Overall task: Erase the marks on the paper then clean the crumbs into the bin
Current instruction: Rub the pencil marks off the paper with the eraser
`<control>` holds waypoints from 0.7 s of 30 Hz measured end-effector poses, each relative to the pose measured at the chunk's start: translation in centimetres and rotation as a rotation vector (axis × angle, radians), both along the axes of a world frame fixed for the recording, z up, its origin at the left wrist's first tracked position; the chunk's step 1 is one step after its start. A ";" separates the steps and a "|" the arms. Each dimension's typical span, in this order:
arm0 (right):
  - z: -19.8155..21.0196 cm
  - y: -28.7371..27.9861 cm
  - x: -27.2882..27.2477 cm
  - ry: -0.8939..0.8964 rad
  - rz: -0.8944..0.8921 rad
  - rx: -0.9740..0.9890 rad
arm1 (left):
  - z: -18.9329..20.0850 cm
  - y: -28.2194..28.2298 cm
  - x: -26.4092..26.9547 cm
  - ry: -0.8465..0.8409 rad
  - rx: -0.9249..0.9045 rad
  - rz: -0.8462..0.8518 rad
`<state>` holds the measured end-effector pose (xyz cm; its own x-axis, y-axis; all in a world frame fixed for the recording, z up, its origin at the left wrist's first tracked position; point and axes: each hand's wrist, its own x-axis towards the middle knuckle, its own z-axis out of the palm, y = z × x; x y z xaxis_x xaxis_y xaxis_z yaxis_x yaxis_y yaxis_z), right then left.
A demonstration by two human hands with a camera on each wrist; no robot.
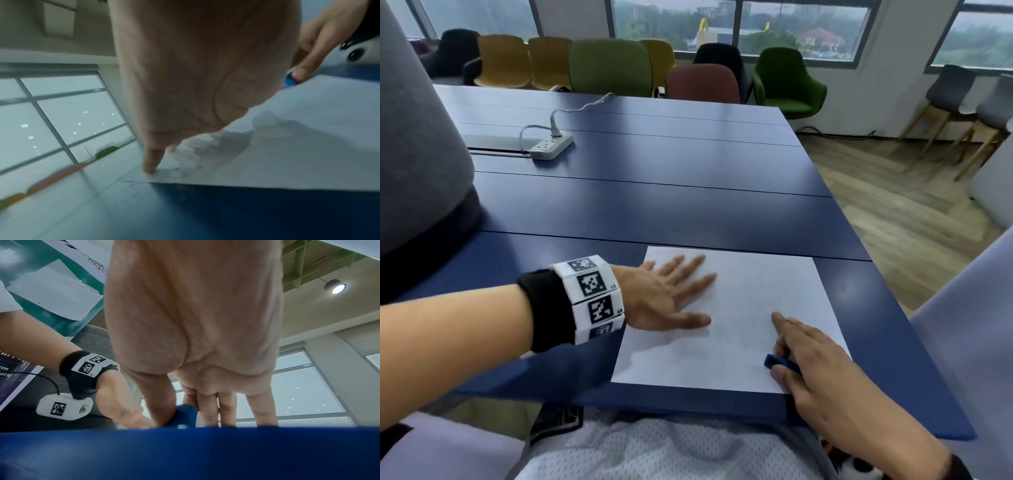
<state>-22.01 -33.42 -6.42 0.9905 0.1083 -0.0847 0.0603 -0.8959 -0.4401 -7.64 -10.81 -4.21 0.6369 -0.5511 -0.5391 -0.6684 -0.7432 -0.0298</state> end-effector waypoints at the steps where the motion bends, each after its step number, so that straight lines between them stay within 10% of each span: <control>1: 0.0 -0.1 0.0 -0.001 0.004 -0.004 | -0.3 0.1 -0.4 0.026 0.015 -0.011; 15: 5.3 -0.3 2.7 0.021 0.067 -0.083 | 2.4 -2.1 2.1 -0.086 0.098 0.146; 21: 8.5 -0.2 9.9 -0.017 0.073 0.285 | 2.6 -2.6 2.6 -0.097 0.101 0.155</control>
